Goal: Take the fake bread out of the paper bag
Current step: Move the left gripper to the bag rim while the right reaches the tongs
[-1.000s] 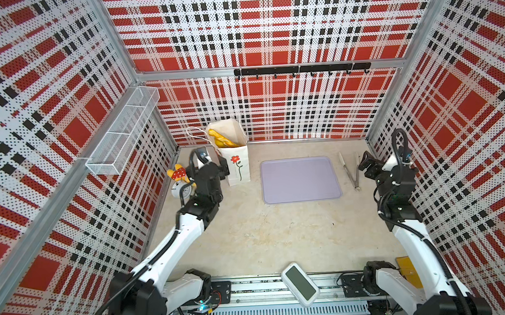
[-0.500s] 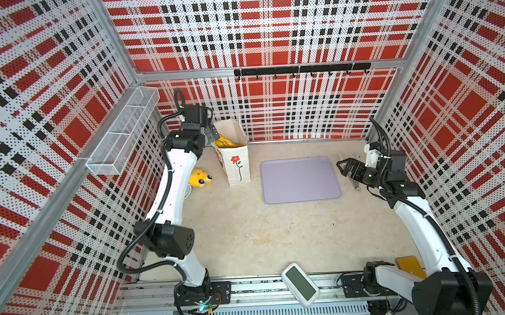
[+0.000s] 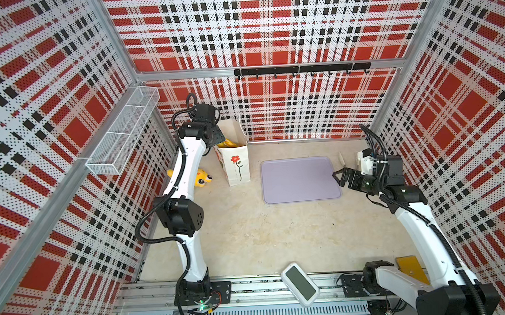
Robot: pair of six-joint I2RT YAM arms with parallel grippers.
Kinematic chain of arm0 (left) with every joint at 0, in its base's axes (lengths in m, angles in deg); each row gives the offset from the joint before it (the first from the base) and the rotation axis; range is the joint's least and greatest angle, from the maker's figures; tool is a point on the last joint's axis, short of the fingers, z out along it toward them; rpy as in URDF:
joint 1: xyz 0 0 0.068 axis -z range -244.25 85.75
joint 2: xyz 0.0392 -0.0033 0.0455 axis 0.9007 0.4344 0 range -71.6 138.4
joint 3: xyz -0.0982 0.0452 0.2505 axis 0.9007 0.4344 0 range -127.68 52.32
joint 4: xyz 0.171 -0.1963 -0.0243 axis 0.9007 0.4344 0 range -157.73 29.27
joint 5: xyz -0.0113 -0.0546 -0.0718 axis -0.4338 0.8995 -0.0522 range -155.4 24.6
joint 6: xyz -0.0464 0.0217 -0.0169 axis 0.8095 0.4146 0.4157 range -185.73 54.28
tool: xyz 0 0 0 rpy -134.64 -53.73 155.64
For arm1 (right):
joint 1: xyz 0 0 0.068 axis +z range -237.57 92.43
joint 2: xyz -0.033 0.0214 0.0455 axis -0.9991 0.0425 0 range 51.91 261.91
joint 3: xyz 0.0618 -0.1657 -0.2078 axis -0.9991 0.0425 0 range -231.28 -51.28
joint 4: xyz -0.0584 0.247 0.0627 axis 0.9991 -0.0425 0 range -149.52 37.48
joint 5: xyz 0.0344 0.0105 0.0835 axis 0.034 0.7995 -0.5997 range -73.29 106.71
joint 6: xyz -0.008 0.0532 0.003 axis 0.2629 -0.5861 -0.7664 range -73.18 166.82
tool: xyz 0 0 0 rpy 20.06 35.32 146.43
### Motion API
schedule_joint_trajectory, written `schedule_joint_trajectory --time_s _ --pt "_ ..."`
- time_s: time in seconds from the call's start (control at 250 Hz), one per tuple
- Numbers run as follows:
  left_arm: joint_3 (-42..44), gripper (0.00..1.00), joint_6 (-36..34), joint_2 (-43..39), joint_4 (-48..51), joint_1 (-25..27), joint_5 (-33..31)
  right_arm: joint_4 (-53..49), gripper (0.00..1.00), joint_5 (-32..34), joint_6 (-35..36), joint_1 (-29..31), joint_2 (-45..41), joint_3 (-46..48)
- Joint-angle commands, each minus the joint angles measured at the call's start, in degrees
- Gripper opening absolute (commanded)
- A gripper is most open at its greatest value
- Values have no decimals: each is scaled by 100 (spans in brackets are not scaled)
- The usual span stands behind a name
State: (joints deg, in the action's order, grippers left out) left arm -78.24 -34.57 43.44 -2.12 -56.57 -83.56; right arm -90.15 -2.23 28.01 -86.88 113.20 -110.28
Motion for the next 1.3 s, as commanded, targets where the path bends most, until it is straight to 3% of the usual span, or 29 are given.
schedule_joint_trajectory --time_s 0.0,0.176,0.316,0.568,0.704,0.848,0.976,1.208,1.293 --pt "-78 88 165 62 -3 -31 104 -114 100 670 233 19 113 -4" --pt "635 92 79 -502 -529 51 205 -114 100 1632 465 -159 714 -154" --pt "1027 97 19 -812 -743 -5 331 -56 100 1930 613 -657 1356 -422" --pt "1292 100 -172 -1113 -900 5 526 880 100 2484 1028 -974 2841 -666" --pt "1397 100 -257 -1199 -971 11 635 1446 100 2372 848 -982 3654 -966" --pt "1480 100 -390 -1273 -975 22 755 1008 99 2560 1081 -998 4661 -1884" --pt "1525 100 -468 -1334 -1007 40 793 1311 97 2583 982 -1000 5036 -2023" --pt "1464 100 -527 -1309 -1024 68 927 1090 80 2320 1100 -1000 5658 -2481" --pt "1468 99 -548 -1283 -1020 84 935 1074 79 2196 1168 -992 5713 -2524"
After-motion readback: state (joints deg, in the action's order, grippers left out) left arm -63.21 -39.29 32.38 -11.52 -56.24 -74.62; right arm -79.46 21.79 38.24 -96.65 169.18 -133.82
